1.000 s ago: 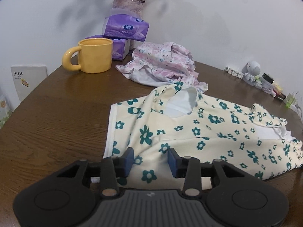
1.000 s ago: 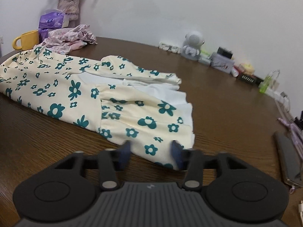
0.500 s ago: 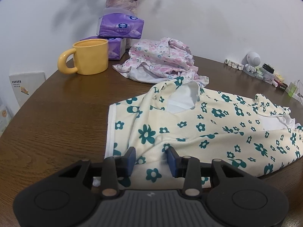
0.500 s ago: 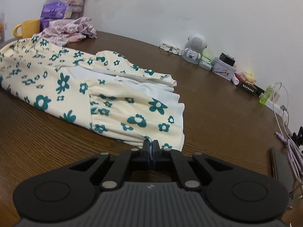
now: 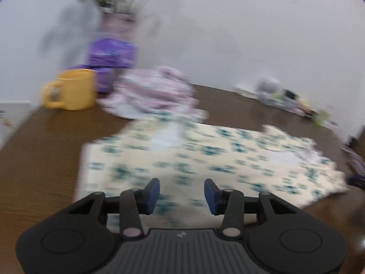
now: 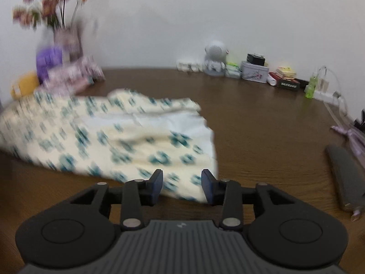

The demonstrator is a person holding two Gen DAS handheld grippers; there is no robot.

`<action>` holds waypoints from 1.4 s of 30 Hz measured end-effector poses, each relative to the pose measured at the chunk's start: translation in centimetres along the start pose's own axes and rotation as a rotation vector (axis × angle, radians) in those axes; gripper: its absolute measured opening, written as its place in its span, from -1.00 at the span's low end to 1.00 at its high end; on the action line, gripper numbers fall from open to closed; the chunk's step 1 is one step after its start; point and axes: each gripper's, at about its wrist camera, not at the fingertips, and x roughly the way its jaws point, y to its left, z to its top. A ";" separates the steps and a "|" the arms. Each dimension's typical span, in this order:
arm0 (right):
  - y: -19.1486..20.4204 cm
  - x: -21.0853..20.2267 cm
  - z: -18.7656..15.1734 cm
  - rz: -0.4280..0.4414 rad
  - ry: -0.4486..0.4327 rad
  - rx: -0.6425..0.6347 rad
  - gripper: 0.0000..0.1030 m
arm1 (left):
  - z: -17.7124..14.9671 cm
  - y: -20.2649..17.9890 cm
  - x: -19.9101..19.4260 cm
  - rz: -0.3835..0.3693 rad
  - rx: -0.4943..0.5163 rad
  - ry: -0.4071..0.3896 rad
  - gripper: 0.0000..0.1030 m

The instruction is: Fold clothes

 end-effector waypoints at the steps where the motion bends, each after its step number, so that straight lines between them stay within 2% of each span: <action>1: 0.5 -0.1 0.3 0.034 -0.016 0.020 -0.18 | -0.1 -1.0 0.7 -0.037 0.012 0.015 -0.07; 4: 4.4 1.6 1.4 0.187 -0.039 -0.007 -0.11 | -0.6 -3.6 2.7 -0.116 0.048 0.056 -0.07; 7: 9.7 4.7 2.5 0.334 -0.012 -0.086 -0.11 | -1.0 -4.7 4.0 -0.123 0.073 0.085 -0.07; 10: 14.2 7.0 2.8 0.393 0.009 -0.197 -0.11 | -1.5 -4.8 4.4 -0.115 0.094 0.083 -0.11; 12: 16.4 8.1 2.7 0.391 0.028 -0.243 -0.11 | -1.7 -4.5 4.3 -0.119 0.101 0.078 -0.12; 15: 17.6 8.5 2.1 0.376 0.028 -0.281 -0.11 | -2.0 -3.5 3.9 -0.119 0.112 0.068 -0.17; 19: 16.7 8.7 1.9 0.331 0.034 -0.259 -0.11 | -2.2 -2.0 3.1 -0.097 0.136 0.051 -0.31; 21: 15.5 8.9 1.9 0.311 0.035 -0.226 -0.12 | -2.3 -1.3 2.8 -0.063 0.142 0.047 -0.32; 24: 13.7 8.6 1.7 0.300 0.020 -0.193 -0.27 | -2.4 -0.1 2.3 0.022 0.139 0.030 -0.31; 26: 13.2 8.4 1.7 0.296 0.005 -0.196 -0.28 | -2.3 0.7 2.0 0.067 0.123 0.023 -0.43; 29: 12.6 8.1 1.5 0.283 -0.012 -0.204 -0.31 | -2.2 2.0 1.7 0.067 0.078 0.015 -0.53; 32: 11.5 8.1 1.5 0.195 -0.011 -0.198 -0.23 | -1.9 2.3 1.5 0.057 0.053 0.014 -0.55; 35: 10.3 7.9 1.6 0.212 -0.002 -0.141 -0.19 | -1.3 1.5 1.4 0.021 0.062 0.002 -0.33; 38: 10.6 7.7 2.0 0.216 -0.012 -0.151 -0.19 | -0.5 0.2 1.9 -0.014 0.117 -0.006 -0.36; 40: 11.7 7.6 2.5 0.253 -0.034 -0.177 -0.19 | -0.1 -0.4 2.9 -0.024 0.144 0.008 -0.38; 41: 12.4 7.7 2.8 0.275 -0.044 -0.189 -0.21 | 0.2 -0.6 3.4 -0.027 0.155 0.018 -0.38; 42: 13.1 7.8 3.1 0.290 -0.051 -0.207 -0.33 | 0.3 -0.6 3.9 -0.020 0.164 0.028 -0.38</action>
